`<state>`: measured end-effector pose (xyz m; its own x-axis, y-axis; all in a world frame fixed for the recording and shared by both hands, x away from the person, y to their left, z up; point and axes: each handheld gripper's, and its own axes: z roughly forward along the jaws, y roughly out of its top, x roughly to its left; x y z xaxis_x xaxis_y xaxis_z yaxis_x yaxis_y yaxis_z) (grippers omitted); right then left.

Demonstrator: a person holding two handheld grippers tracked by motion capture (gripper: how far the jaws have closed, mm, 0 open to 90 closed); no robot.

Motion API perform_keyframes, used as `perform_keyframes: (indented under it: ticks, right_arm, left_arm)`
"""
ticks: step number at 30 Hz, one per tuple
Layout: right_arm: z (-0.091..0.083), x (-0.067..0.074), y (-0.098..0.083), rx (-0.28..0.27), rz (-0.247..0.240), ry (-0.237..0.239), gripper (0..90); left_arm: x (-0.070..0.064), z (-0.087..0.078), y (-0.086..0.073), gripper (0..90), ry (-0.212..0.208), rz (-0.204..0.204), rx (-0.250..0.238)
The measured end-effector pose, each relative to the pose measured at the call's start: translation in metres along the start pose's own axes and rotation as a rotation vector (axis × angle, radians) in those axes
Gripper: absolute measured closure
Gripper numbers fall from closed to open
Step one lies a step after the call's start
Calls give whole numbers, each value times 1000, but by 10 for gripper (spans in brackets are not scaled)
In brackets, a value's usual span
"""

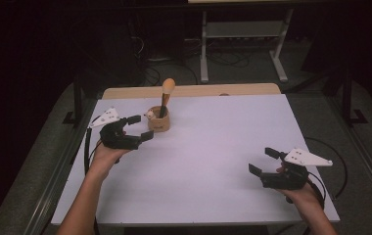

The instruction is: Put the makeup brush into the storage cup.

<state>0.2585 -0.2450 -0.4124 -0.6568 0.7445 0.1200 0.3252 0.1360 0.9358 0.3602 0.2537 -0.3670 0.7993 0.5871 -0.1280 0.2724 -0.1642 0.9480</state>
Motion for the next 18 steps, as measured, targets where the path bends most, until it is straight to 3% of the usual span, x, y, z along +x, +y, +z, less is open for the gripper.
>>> perform_keyframes:
  ticks: [18]
  right_arm:
    - [0, 0, 0, 0, -3, 3, 131]
  left_arm:
    - [-22, -15, -14, 111, -22, 13, 30]
